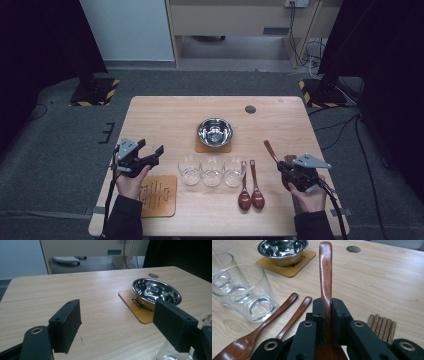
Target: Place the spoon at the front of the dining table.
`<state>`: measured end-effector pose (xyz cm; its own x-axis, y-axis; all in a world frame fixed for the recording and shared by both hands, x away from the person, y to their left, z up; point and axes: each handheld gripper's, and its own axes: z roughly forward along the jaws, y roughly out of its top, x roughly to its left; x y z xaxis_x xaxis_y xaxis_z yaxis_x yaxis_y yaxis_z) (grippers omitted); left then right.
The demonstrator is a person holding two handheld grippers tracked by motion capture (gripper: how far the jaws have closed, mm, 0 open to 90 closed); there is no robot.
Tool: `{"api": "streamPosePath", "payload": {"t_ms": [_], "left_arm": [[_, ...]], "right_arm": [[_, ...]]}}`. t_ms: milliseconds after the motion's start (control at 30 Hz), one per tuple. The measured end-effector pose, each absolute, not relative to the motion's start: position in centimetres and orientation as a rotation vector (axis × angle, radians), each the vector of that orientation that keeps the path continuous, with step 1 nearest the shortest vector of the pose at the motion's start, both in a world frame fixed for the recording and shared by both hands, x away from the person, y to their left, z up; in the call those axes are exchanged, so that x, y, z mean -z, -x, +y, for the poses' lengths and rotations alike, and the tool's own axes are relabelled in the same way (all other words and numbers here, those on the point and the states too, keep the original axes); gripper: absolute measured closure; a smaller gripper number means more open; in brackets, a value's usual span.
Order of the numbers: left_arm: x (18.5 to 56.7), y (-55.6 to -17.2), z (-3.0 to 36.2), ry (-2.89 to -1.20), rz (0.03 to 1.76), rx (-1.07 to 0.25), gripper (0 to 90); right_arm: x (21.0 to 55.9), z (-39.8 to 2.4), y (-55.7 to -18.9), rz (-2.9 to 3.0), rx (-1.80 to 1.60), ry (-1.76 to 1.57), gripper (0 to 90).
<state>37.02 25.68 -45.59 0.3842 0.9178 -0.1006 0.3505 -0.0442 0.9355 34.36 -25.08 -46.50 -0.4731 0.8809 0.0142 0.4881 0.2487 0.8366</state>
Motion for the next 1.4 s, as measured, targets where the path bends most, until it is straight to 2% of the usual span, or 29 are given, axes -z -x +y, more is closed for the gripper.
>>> {"api": "streamPosePath", "payload": {"t_ms": [733,1400], "left_arm": [[43.9,-35.8,22.2,-1.631,1.024,-0.682,21.8],[42.3,-35.8,20.8,-1.609,0.962,-0.673,21.8]], "right_arm": [[44.8,-24.7,-34.7,2.013,-1.202,-1.194,81.9],[42.3,-24.4,-35.3,1.943,-1.275,-1.136,81.9]]}}
